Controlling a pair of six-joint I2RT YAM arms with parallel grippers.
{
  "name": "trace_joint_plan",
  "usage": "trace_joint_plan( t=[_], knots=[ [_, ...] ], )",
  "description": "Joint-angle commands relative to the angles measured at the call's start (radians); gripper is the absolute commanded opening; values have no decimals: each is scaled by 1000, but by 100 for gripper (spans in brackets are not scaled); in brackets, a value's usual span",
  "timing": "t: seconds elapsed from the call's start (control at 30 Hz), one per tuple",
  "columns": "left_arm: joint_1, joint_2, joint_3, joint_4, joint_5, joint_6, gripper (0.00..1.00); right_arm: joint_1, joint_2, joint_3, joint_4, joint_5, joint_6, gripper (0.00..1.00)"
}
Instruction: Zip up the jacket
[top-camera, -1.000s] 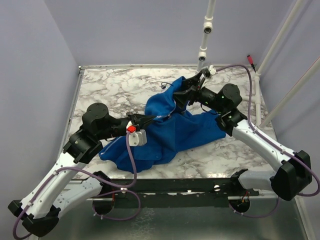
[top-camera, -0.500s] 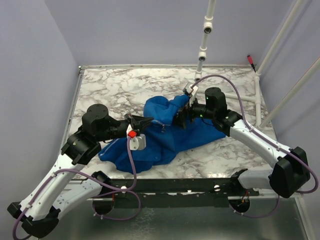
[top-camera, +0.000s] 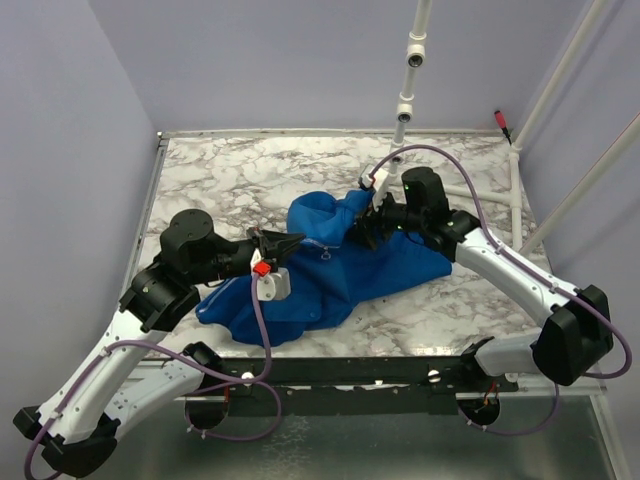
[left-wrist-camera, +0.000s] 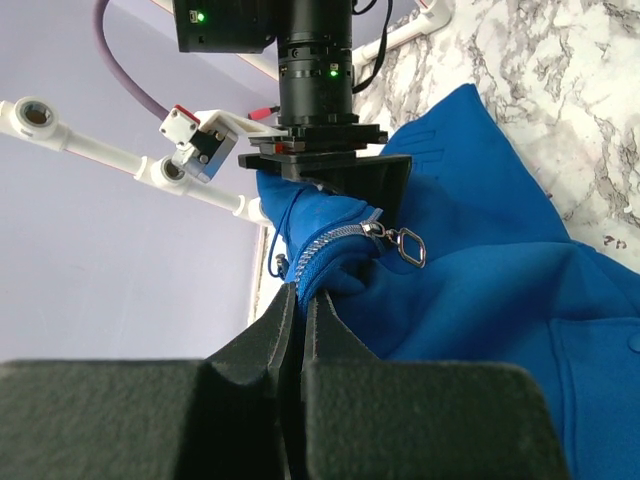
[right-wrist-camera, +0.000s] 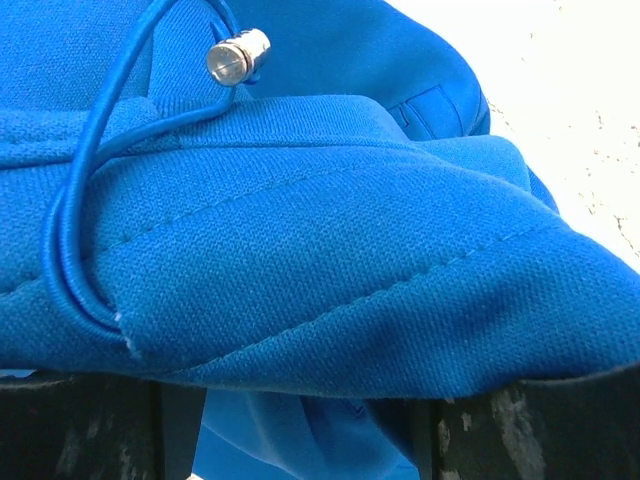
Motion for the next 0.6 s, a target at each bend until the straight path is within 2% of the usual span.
trace_joint_plan(
  t=[0.0,0.33,0.47,0.57],
  knots=[
    [-2,-32,29,47,2,-4,0,5,-51,50,-79,-34,-52,71],
    [-2,-38,21,48,14,-10,0,-7,-75,79,-135,82,-121,67],
    [-2,-42,22,52,8,-10,0,-7,-34,66,-116,41,-113,67],
    [-2,-43,25,53,2,-12,0,-7,-15,35,-66,36,-107,71]
  ],
)
